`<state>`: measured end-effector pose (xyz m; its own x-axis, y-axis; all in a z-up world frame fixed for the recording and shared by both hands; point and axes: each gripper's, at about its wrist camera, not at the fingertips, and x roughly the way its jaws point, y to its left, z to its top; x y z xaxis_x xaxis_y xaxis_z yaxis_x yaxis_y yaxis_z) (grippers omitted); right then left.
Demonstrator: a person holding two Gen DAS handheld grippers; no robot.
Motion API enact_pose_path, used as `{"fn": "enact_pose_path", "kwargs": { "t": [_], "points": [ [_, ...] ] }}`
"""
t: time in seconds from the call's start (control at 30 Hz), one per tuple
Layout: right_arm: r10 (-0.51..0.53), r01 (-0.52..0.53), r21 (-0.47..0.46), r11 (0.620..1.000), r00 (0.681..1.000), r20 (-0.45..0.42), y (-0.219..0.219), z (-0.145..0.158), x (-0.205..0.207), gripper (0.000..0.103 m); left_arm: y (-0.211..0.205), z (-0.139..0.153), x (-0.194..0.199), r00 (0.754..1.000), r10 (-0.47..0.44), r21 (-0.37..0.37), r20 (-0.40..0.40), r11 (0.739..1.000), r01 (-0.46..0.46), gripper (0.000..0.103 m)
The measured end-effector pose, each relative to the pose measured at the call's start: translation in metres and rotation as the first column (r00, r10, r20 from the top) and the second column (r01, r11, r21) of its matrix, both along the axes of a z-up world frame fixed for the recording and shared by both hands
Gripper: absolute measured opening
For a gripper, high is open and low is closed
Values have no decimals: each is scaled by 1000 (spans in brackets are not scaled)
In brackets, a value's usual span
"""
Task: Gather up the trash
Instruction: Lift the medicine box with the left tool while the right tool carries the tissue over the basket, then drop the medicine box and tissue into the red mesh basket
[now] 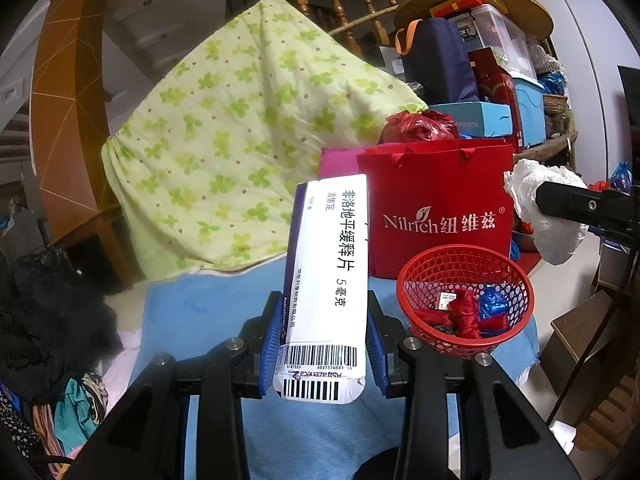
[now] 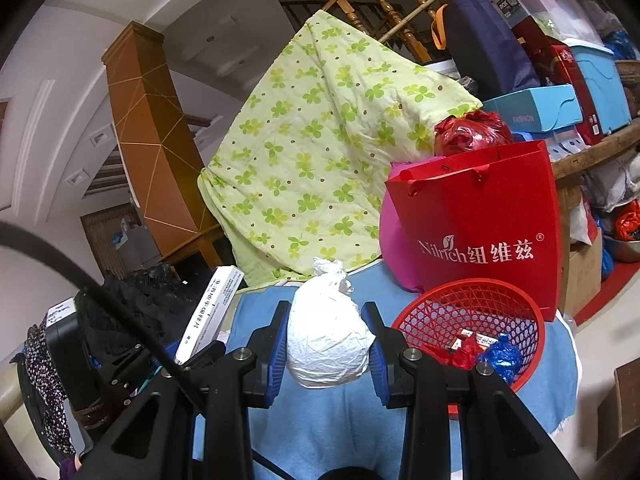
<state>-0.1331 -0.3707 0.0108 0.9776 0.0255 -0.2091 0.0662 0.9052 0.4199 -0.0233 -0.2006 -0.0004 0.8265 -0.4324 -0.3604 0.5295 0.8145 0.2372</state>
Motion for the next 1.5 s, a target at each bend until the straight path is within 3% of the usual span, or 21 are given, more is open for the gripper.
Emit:
{"fn": "enact_pose_path", "kwargs": {
  "t": [1.5],
  "points": [
    [-69,70,64,995,997,-23,-31,-24,-16,37,-35,-21,-3,997,-57,59,-44,996,60,40]
  ]
}}
